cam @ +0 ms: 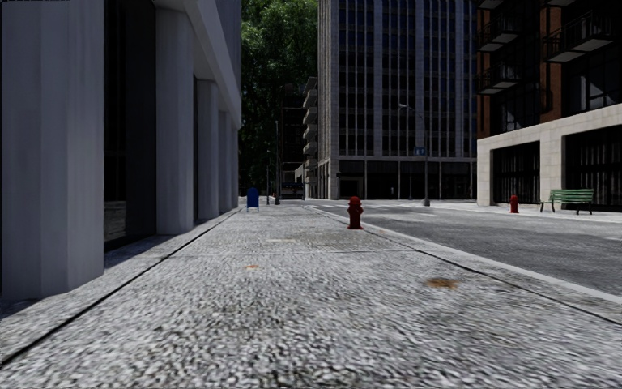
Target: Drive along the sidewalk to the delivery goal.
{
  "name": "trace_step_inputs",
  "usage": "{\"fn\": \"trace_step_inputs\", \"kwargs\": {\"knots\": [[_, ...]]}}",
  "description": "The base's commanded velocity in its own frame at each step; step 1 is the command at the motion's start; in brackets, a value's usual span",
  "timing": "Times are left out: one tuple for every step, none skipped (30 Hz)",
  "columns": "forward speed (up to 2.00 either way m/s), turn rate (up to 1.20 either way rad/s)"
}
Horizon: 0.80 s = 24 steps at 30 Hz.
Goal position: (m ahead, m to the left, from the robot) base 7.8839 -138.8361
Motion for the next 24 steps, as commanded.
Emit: {"fn": "trace_step_inputs", "kwargs": {"knots": [[2.00,0.00],[2.00,0.00],[2.00,0.00],[2.00,0.00],[2.00,0.00],[2.00,0.00],[2.00,0.00],[2.00,0.00],[2.00,0.00],[2.00,0.00],[2.00,0.00],[2.00,0.00],[2.00,0.00],[2.00,0.00],[2.00,0.00],[2.00,0.00],[2.00,0.00],[2.00,0.00],[2.00,0.00],[2.00,0.00],[2.00,0.00],[2.00,0.00],[2.00,0.00],[2.00,0.00]]}}
